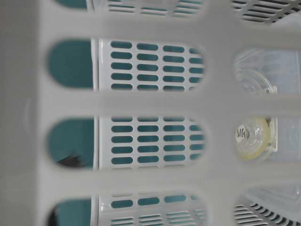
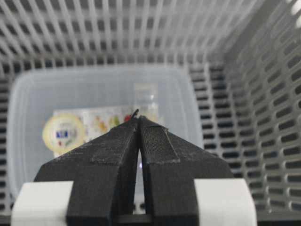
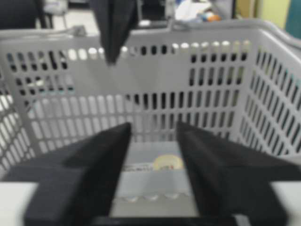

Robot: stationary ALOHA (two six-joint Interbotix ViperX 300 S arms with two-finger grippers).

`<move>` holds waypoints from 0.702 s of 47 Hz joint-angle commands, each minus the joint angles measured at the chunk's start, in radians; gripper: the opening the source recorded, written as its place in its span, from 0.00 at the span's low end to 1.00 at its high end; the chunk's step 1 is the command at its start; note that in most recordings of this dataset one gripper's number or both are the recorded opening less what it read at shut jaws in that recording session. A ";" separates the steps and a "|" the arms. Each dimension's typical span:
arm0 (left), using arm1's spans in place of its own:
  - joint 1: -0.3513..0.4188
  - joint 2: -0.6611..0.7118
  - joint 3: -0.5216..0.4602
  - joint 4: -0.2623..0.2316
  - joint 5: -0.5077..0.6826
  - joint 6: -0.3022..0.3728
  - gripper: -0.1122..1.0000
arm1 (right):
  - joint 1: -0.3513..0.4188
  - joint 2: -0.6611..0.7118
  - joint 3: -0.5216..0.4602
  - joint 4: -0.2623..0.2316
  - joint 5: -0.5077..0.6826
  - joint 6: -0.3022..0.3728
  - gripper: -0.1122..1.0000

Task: Pick up the tape dispenser from the shopping basket with the left arm.
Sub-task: 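Move the left gripper over the basket toward the clear tape dispenser, then lower the open left gripper around the tape dispenser inside the basket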

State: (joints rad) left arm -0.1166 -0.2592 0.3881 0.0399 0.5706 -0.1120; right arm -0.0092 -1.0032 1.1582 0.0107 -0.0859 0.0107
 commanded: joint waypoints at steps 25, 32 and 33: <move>-0.012 0.256 -0.129 0.003 0.127 -0.103 0.71 | -0.002 -0.060 -0.009 0.002 -0.003 0.008 0.73; -0.020 0.327 -0.132 0.003 0.124 -0.120 0.92 | -0.002 -0.064 -0.008 0.003 -0.003 0.009 0.73; -0.021 0.336 -0.132 0.003 0.124 -0.121 0.92 | 0.000 -0.064 -0.008 0.003 -0.003 0.009 0.73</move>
State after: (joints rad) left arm -0.1304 0.0506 0.2746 0.0383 0.6995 -0.2301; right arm -0.0107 -1.0723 1.1582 0.0092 -0.0844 0.0184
